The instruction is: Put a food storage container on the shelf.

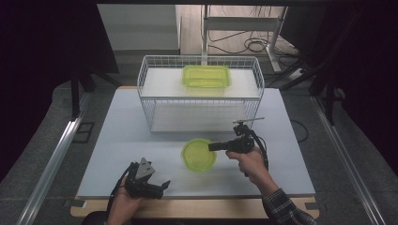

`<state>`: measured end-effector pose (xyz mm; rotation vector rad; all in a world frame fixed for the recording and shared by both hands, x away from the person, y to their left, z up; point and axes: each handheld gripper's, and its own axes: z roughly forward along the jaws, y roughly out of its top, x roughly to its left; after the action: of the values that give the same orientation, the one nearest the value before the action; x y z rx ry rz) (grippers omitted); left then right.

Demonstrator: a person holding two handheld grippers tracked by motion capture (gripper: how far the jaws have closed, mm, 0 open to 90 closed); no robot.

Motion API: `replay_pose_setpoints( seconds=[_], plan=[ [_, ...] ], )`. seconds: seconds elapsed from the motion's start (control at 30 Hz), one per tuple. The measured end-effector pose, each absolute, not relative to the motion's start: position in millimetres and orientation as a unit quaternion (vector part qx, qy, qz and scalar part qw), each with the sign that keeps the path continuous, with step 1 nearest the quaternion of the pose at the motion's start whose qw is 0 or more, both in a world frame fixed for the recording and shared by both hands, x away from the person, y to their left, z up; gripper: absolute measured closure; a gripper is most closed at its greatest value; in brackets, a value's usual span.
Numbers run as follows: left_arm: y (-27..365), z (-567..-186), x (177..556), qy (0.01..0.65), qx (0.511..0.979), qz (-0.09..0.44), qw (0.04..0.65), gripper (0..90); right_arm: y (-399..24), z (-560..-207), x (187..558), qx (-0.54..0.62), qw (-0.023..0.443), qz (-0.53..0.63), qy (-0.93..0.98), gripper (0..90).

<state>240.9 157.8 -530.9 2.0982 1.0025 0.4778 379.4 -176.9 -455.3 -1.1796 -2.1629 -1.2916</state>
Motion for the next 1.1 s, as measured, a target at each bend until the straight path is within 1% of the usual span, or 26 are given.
replay_pose_setpoints(
  seconds=[0.33,0.73,1.1],
  plan=[
    [157.7,-530.9,240.9,0.392,0.819,0.185,0.377,3.3,-185.7,-434.7,380.6,-0.419,0.173,-0.477,-0.753,80.9],
    [158.2,-530.8,241.1,0.392,0.819,0.184,0.377,3.1,-193.0,-406.2,384.5,-0.412,0.155,-0.497,-0.748,80.9],
    [164.4,-530.4,243.5,0.403,0.804,0.160,0.408,2.1,-200.7,-372.8,389.4,-0.409,0.139,-0.517,-0.739,80.9]
  ],
)
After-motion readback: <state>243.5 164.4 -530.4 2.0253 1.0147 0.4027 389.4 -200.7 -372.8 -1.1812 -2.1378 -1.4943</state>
